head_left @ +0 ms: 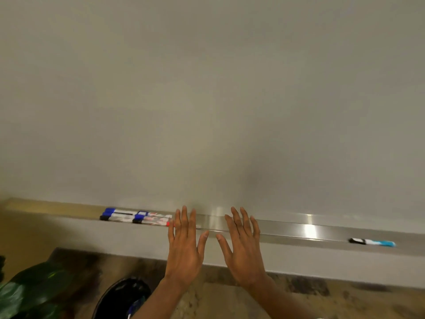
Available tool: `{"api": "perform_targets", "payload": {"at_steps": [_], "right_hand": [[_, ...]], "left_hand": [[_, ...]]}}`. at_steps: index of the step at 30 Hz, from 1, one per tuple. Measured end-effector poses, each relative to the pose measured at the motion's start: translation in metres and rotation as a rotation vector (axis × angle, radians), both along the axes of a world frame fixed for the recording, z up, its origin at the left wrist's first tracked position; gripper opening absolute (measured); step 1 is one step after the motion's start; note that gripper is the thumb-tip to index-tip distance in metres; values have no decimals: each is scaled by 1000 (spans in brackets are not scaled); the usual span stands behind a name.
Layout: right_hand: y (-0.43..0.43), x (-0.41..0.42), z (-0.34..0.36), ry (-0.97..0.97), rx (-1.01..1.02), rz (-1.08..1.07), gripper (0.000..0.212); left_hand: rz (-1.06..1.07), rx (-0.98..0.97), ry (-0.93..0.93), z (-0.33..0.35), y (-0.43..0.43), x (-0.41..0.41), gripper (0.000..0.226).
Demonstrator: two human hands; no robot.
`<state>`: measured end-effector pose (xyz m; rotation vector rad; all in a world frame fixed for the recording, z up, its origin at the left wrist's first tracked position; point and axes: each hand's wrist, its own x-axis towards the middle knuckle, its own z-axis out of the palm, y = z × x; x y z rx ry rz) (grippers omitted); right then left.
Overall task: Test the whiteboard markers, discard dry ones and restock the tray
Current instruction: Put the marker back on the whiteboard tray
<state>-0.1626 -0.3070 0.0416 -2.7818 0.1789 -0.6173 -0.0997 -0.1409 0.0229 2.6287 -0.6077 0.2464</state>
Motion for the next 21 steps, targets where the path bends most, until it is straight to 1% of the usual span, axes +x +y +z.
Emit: {"api": "perform_targets", "payload": {"at_steps": [5,12,18,21], "right_hand": [[-52,-27,-2,22,-15,-143,61],[-119,-68,-3,36,26,-307,59],[-171,-100,-9,62,37,-429,63],[-197,-116,-16,81,37,-496,61]], "left_hand": [[-109,-3,2,-2,-63,-9,71],[-281,31,-9,-2,-146,-30,70],[-370,71,29,-9,-214,-50,72],[-421,79,41,-13,-243,-60,73]]}}
